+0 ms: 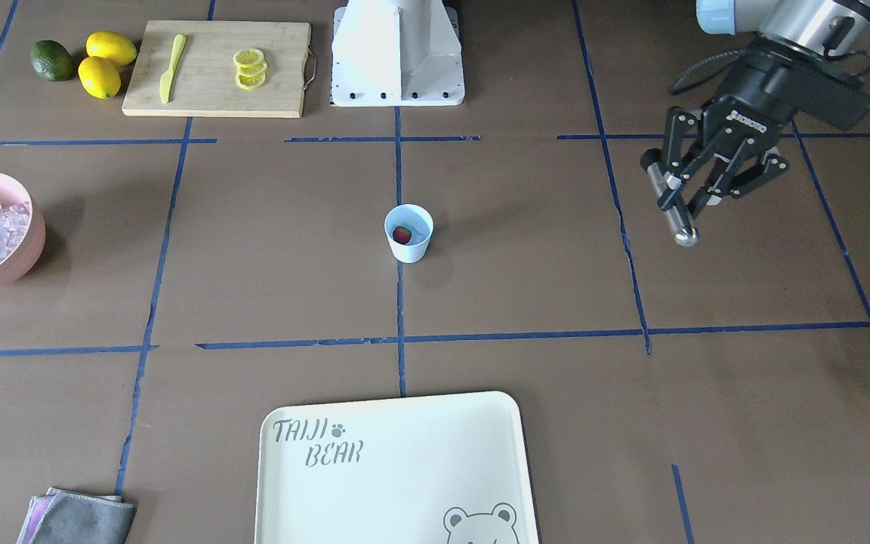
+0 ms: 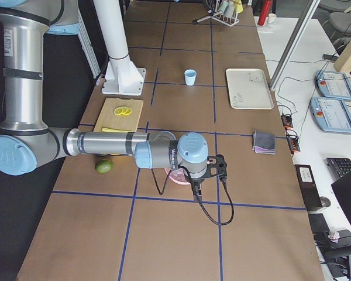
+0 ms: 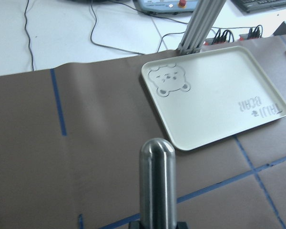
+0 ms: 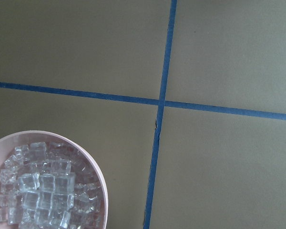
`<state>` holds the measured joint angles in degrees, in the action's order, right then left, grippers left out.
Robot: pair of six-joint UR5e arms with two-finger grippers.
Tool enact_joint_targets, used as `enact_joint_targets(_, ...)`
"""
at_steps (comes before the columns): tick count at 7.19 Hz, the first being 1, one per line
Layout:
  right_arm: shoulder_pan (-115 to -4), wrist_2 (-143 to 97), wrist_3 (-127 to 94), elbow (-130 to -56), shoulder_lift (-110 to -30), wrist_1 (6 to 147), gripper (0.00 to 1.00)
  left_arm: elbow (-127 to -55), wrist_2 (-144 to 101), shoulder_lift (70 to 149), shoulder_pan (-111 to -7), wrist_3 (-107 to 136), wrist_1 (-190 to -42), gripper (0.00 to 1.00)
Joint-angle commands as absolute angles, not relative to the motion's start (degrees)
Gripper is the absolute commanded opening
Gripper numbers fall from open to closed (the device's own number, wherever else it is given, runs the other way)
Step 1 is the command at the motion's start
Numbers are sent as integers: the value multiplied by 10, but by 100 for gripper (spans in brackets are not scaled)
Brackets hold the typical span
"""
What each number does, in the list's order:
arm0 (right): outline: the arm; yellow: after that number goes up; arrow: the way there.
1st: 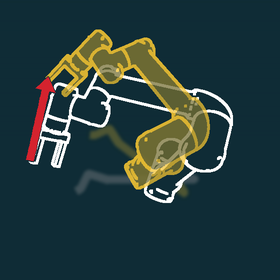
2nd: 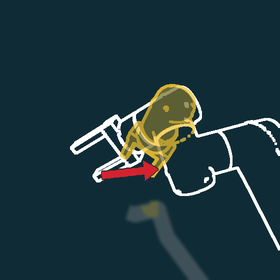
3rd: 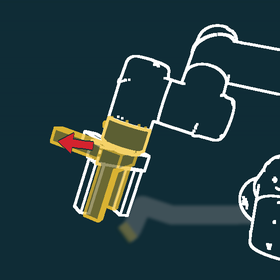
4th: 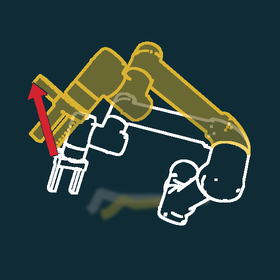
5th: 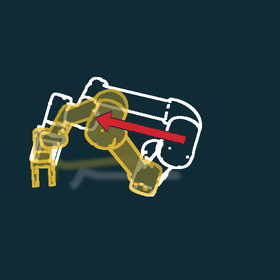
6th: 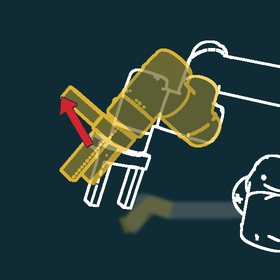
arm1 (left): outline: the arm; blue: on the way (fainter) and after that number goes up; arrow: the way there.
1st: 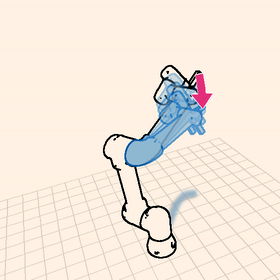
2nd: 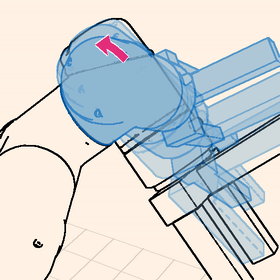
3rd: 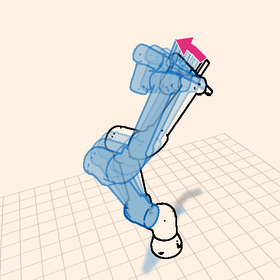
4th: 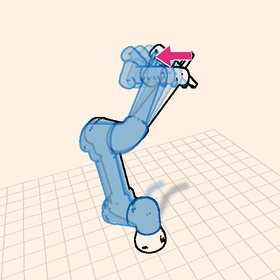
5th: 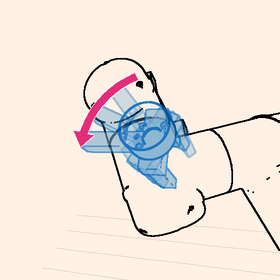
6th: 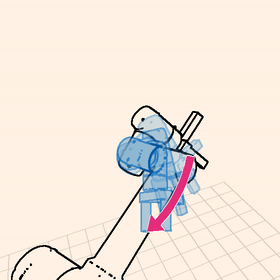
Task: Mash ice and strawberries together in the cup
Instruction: 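Lift the steel rod upright with the left gripper and carry it over the cup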
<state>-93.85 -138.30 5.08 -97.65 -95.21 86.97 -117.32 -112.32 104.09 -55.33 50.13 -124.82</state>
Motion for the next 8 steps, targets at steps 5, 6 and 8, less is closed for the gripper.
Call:
enact_joint_targets(5, -938, -1384, 51, -974, -952, 872, 99, -1175, -880, 1038, -433, 511, -1601, 0)
enact_joint_targets(6, -938, -1386, 50, -975, -952, 873, 99, -1173, -798, 1037, -389, 440, -1614, 0)
enact_joint_targets(8, -937, -1387, 50, -974, -952, 873, 99, -1170, -585, 1065, -205, 328, -1615, 0)
